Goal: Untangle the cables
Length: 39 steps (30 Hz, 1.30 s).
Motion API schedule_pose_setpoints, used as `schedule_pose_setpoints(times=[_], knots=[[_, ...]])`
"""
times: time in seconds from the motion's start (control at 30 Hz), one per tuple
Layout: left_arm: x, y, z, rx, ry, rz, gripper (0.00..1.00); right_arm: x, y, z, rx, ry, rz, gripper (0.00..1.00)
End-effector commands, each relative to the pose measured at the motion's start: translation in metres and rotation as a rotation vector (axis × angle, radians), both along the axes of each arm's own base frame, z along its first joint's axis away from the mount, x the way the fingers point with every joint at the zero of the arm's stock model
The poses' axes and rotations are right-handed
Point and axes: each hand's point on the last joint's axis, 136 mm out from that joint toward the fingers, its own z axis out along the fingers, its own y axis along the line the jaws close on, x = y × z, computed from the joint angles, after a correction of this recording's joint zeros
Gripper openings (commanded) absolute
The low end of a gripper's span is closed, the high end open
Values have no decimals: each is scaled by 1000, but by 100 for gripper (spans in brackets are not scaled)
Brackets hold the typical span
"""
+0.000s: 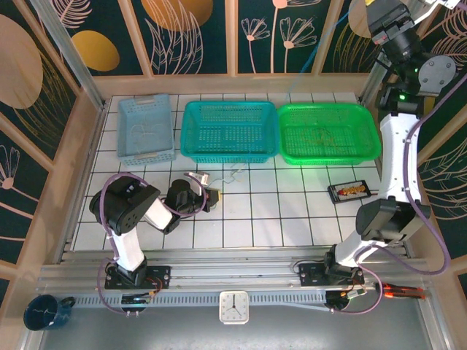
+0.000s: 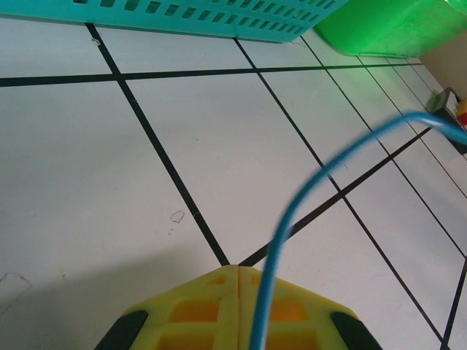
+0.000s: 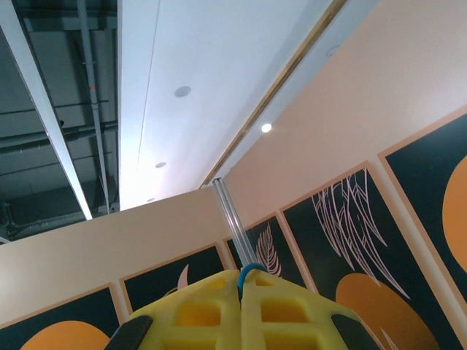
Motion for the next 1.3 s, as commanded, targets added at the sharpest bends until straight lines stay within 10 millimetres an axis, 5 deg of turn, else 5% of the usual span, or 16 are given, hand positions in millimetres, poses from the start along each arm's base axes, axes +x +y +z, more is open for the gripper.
schedule_pose_setpoints(times=[0.0,0.27,0.6,1.0,1.13,1.27], knots=[[-2,1,-9,17,5,-7,0,-15,-6,23,10,-78,-24,0],[-4,0,-14,24,20,-14,0,-16,-16,40,15,-108,-42,0],[-2,-7,3,0,3,-45,0,12,3,16,10,-47,35,0],[-2,-9,29,-13,-26,-54,65,73,100,-61,-63,114,177,0],[-1,-8,41,-15,-50,-50,98,93,127,-92,-80,172,221,0],[-1,-7,45,-11,-53,-51,99,114,152,-126,-101,235,259,0]])
